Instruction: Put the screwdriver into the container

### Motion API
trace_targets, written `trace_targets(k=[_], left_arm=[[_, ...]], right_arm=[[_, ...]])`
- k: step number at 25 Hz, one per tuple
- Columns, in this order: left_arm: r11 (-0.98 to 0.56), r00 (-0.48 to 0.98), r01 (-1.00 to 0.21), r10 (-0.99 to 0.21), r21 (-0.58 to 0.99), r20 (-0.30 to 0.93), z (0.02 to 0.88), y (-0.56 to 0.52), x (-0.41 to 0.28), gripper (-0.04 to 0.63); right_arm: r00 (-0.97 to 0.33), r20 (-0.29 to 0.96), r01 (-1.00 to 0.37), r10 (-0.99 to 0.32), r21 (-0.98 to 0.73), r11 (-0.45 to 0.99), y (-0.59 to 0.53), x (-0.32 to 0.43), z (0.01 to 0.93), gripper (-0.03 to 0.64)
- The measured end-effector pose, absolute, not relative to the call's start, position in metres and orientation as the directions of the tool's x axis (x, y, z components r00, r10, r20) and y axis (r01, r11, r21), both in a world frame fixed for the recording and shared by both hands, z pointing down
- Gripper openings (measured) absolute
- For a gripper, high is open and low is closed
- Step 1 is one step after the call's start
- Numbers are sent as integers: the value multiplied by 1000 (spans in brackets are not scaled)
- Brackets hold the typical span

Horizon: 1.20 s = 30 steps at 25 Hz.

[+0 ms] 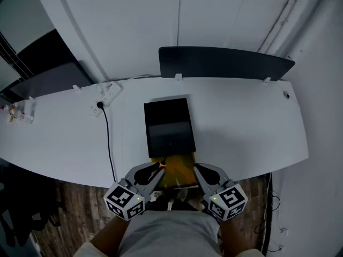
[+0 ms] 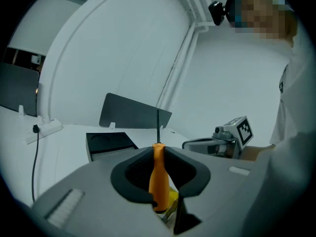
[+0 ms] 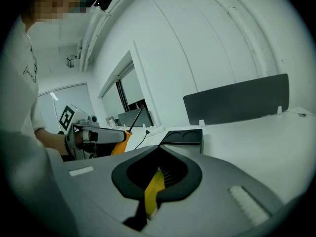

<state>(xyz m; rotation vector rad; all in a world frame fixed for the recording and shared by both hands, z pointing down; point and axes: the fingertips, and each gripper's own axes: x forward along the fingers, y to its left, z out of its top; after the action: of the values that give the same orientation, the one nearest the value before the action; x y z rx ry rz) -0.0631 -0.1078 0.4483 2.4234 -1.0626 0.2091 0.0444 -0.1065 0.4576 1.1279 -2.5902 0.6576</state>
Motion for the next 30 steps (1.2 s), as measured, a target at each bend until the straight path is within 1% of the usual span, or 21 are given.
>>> trace_targets(k=[15, 30], left_arm=[[-613, 698, -714, -586, 337, 411, 484, -113, -48, 69], [-667, 692, -686, -475, 290, 544, 540, -105, -31, 69]], right_arm=[[-665, 415, -746, -621, -333, 577, -112, 51, 477, 14], [-665, 447, -746, -599, -347, 569, -107, 57, 496, 14]])
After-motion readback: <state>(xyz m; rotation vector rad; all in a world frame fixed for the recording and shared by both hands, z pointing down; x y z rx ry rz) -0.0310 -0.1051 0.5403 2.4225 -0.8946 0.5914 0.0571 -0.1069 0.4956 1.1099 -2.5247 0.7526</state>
